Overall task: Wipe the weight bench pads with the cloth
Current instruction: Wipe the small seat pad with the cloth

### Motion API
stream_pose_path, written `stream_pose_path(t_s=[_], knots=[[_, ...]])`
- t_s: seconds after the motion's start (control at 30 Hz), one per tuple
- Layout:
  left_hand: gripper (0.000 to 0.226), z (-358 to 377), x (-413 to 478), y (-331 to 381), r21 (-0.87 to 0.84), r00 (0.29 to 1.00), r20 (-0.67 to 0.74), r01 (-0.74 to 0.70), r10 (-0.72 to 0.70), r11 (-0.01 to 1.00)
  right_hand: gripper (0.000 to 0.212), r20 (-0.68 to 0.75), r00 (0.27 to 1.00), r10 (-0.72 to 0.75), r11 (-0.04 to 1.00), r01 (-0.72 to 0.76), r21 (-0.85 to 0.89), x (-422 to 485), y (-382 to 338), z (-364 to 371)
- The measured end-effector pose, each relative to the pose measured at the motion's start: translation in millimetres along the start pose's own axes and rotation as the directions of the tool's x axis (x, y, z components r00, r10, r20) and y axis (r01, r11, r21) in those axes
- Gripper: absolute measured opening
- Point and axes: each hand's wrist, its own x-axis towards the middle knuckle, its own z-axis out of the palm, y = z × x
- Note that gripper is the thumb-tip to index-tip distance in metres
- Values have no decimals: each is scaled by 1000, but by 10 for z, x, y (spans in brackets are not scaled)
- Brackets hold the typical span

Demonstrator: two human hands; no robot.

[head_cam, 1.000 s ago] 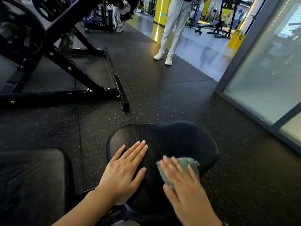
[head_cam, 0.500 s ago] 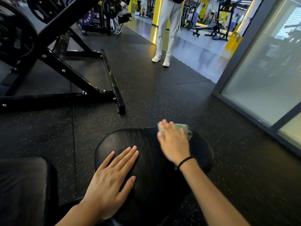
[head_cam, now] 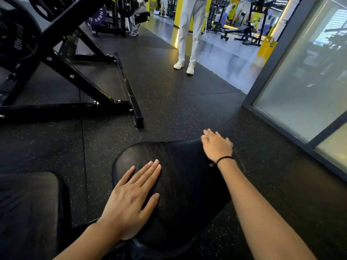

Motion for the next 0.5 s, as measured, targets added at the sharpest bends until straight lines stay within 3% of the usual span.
stream_pose_path(t_s=[0.13, 0.27, 0.37, 0.5], knots=[[62, 16, 4, -9, 19, 1000, 10, 7, -7, 1000, 55, -9, 967, -255, 966, 255, 44, -845, -665, 154], [63, 17, -3, -18, 41, 1000, 24, 13, -14, 999, 57, 17, 897, -442, 889, 436, 141, -1869, -536, 68], [63, 7, 2, -21, 37, 999, 33, 10, -11, 999, 52, 18, 923, -384, 916, 378, 134, -1944, -85, -12], [63, 5, 4, -24, 15, 1000, 26, 11, -11, 1000, 48, -42, 979, -198, 975, 201, 97, -1083, 333, -56]])
